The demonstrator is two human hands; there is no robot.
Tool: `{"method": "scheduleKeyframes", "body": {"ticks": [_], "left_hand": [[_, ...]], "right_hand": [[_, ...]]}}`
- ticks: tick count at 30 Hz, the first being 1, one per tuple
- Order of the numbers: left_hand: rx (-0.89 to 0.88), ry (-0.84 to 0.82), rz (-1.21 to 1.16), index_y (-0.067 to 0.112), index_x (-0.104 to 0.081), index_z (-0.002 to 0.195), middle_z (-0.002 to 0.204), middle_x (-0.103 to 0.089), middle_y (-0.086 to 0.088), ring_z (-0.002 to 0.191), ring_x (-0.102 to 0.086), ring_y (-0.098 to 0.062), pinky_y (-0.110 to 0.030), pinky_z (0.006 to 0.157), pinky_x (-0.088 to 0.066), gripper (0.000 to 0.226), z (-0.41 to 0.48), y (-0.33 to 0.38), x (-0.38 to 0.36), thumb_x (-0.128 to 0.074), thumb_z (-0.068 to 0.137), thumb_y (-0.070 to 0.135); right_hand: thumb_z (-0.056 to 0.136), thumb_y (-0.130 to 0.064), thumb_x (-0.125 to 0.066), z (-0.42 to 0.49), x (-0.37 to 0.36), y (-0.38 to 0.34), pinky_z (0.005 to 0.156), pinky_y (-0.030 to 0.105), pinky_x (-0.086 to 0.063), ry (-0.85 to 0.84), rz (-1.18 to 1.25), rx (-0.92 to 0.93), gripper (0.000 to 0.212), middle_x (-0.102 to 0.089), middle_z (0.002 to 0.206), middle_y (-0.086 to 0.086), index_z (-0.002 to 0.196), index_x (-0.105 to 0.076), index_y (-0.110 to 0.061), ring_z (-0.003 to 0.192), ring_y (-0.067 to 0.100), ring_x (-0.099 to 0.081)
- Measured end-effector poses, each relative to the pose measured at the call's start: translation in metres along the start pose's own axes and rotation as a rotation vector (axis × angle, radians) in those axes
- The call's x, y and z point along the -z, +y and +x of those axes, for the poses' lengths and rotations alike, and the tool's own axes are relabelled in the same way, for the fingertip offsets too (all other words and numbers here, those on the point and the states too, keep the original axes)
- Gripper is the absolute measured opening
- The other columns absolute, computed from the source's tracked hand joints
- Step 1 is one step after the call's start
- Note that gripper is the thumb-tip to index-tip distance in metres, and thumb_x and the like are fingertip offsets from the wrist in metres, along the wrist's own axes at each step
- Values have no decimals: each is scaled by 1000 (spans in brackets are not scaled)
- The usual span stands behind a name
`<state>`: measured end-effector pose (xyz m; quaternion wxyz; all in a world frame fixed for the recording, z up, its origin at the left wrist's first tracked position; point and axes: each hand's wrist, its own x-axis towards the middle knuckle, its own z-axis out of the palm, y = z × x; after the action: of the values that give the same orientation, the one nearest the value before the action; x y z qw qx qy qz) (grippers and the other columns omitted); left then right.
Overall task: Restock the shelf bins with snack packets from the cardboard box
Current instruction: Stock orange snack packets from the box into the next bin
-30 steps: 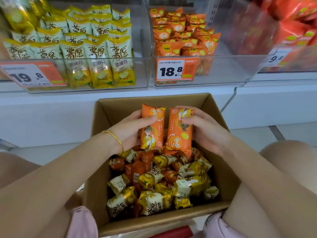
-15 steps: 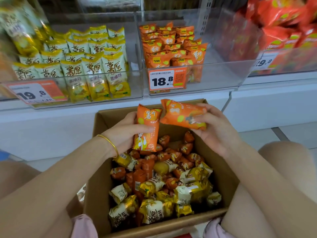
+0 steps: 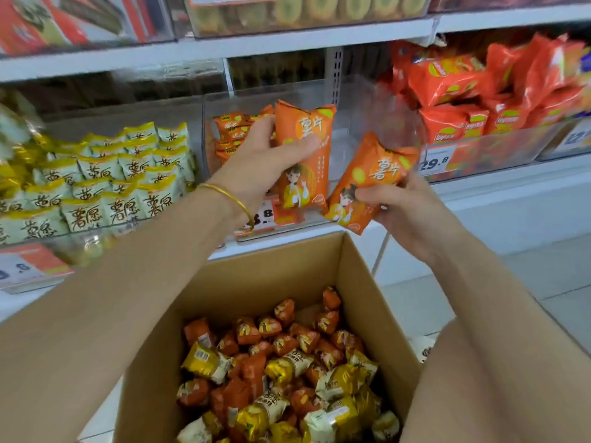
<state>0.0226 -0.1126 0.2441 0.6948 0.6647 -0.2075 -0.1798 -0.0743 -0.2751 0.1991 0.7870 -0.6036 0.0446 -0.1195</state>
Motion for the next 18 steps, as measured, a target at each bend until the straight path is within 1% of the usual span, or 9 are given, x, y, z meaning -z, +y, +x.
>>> {"method": "scheduleKeyframes", "body": {"ticks": [3,7,8,10,11,12,14,16,18], "left_hand": [[-88,23,28,23,-49,113,113,-63,-3,104,-64,-21,-45,87,-55,54,33,12,-11,-74,66,33],[-116,80,117,31,-51,103,106,-63,-1,104,-63,-21,-45,87,-54,50,60,0,-13,-82,64,30],[-115,85,139,30,-51,103,104,-62,-1,101,-63,-20,-41,86,-55,45,64,-7,-13,-81,70,22],[-148,98,233,23,-52,109,98,-60,2,91,-60,-11,-23,79,-53,40,71,-17,-15,-75,79,11],[-176,100,311,18,-51,113,97,-60,4,87,-58,-6,-15,74,-50,40,72,-20,-17,-73,80,9],[-196,98,387,14,-51,116,97,-60,6,86,-57,-2,-11,73,-48,41,72,-21,-18,-72,81,9],[-199,80,506,9,-52,116,101,-61,4,88,-58,-3,-14,76,-49,39,75,-22,-16,-71,81,11],[-178,23,605,6,-55,117,109,-64,-2,97,-60,-12,-25,84,-50,43,77,-21,-11,-73,79,11],[-202,-42,806,6,-59,116,112,-64,-5,103,-60,-17,-32,90,-48,41,78,-21,-4,-73,78,15]], "right_hand": [[63,9,-60,36,15,-32,65,30,-53,42,63,106,37,-64,73,0,95,-52,-7,72,15,-65],[66,-4,-56,70,27,-52,67,36,-57,-81,249,7,40,-61,82,5,106,-53,-9,75,20,-64],[66,-7,-63,76,28,-53,70,38,-58,-132,203,-9,48,-64,87,6,113,-52,-9,79,20,-66],[57,-14,-81,89,26,-47,82,45,-56,-262,20,-42,77,-66,104,9,127,-48,-8,92,24,-67],[54,-16,-84,95,23,-43,89,46,-54,-322,-72,-66,82,-65,110,10,127,-48,-10,97,25,-65],[57,-15,-82,100,22,-41,93,46,-52,-357,-157,-87,76,-64,112,8,125,-49,-14,100,23,-64],[63,-17,-76,109,22,-40,96,46,-50,-398,-259,-111,65,-65,114,3,122,-50,-21,105,22,-63],[58,-25,-78,114,27,-40,97,48,-49,-397,-282,-104,67,-66,114,2,120,-52,-23,108,24,-63],[56,-28,-79,117,31,-38,99,51,-48,-372,-303,-84,69,-67,115,5,119,-53,-21,110,27,-63]]}}
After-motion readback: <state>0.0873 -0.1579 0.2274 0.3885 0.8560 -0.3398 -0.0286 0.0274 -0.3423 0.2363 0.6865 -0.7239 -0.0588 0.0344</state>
